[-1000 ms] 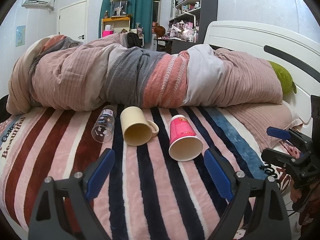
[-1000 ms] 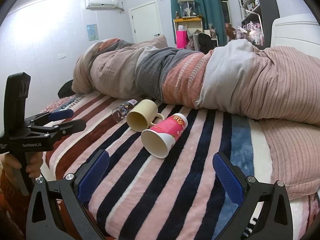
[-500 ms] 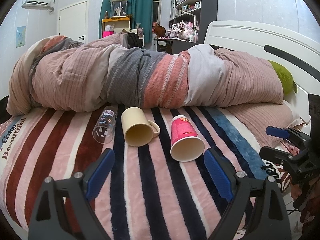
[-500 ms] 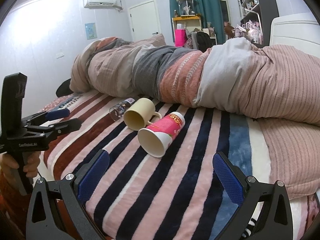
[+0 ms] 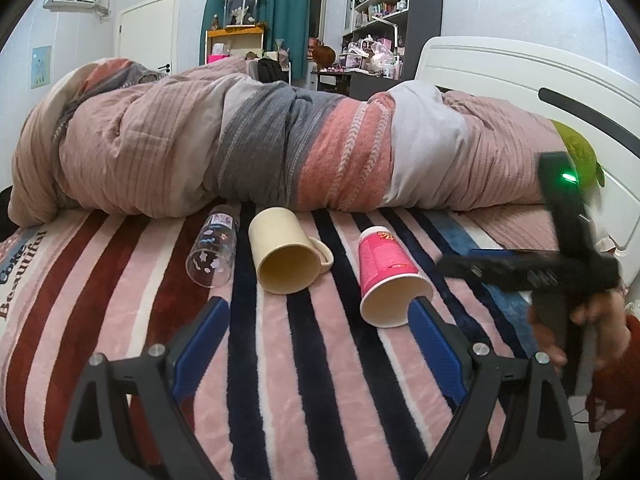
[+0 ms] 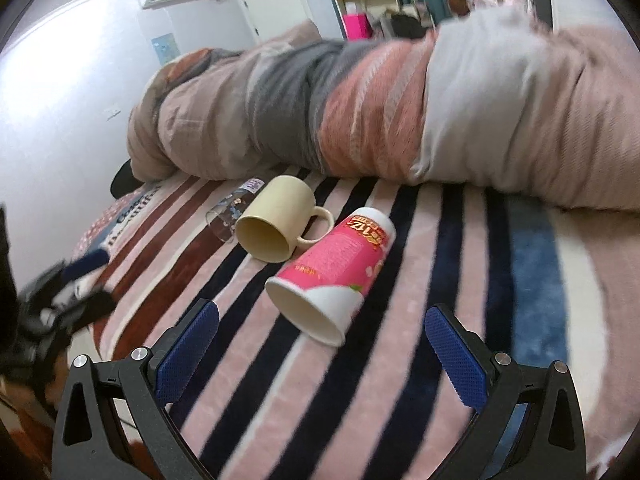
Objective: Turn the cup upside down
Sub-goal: 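Move the right gripper to the pink paper cup and close around it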
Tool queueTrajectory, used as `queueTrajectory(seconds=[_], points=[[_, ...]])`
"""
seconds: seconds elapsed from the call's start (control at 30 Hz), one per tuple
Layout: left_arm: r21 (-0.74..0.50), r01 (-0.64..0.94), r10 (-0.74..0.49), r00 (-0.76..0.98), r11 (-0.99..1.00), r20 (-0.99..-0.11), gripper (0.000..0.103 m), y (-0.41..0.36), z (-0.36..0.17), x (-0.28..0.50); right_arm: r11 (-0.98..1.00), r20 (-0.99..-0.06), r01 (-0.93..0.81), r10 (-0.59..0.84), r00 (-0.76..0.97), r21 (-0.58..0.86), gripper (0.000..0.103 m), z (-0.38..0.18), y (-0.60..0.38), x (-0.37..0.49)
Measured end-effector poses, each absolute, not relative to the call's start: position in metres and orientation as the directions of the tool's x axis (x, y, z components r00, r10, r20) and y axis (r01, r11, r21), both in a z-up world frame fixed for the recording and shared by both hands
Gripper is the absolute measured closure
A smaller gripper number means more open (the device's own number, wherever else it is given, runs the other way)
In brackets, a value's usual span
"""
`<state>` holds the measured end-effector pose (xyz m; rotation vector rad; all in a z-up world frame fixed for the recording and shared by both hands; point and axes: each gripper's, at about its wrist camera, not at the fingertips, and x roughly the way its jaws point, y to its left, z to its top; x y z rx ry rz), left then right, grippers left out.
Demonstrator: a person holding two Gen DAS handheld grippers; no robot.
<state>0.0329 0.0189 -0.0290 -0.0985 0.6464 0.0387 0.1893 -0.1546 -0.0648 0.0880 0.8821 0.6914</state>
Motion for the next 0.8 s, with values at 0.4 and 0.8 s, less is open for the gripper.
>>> queueTrajectory(seconds=[0.4, 0.8], points=[[-0.106, -0.052, -0.026, 0.783, 0.993, -0.622, 0.014, 0.027, -0.046, 0.039, 0.700, -0.680, -0.291, 0.710, 0.182, 0.653, 0.029, -0.132, -0.127, 0.253], [-0.234, 0.002, -0.146, 0.784, 0.972, -0.603, 0.014, 0.039, -0.041, 0.030, 0.672, -0.674, -0.305, 0.730, 0.118, 0.675, 0.043, -0.114, -0.129, 0.226]])
